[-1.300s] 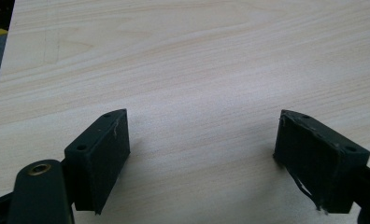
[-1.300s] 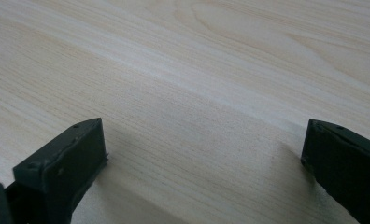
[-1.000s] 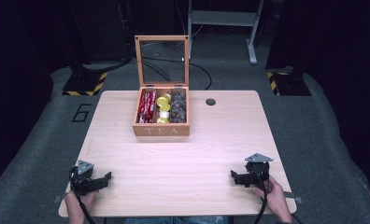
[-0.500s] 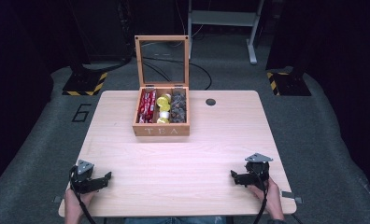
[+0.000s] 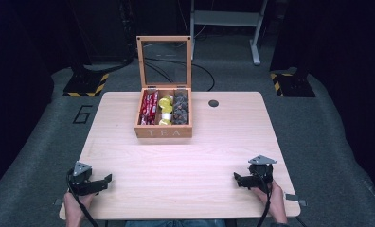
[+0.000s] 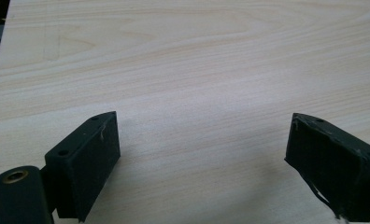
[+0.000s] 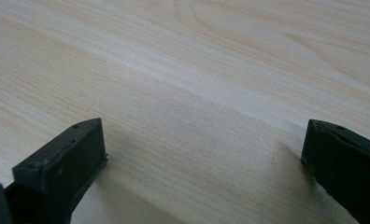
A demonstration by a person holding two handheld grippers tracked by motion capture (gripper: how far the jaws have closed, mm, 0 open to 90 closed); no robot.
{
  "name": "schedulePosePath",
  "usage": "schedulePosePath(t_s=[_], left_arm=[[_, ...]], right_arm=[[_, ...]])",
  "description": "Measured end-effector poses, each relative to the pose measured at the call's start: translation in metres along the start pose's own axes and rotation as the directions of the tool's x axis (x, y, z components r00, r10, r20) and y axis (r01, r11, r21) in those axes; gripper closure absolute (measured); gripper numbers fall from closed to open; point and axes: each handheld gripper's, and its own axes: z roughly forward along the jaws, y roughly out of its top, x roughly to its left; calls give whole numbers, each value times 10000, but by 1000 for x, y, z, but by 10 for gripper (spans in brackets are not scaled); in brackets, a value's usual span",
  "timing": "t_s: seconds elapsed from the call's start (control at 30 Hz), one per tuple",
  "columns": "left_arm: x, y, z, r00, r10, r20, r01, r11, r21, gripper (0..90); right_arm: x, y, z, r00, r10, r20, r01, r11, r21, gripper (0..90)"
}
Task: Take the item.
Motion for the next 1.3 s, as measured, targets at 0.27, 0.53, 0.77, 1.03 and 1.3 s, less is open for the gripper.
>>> schedulePosePath(t_s=[0.27, 0.53, 0.77, 1.03, 1.3], left_arm=[[-2, 12, -6, 9997, 247, 66, -246, 9997, -87, 98], [-8, 26, -7, 9984, 561, 99, -559, 9983, -152, 98], [-14, 41, -6, 9951, 968, 195, -966, 9952, -125, 97], [-19, 58, -3, 9928, 1164, 287, -1156, 9929, -282, 96], [-28, 71, 4, 9917, 1193, 489, -1171, 9921, -460, 102]], right_arm=[[0, 0, 0, 10000, 26, 0, -26, 10000, 5, 0], [1, 0, 0, 9999, 102, 11, -102, 9999, -23, 0], [1, 0, 1, 9999, 138, 61, -138, 9999, -24, 0], [1, 0, 1, 9999, 96, 65, -96, 9999, -39, 0], [1, 0, 1, 9999, 110, 80, -110, 9999, -38, 0]])
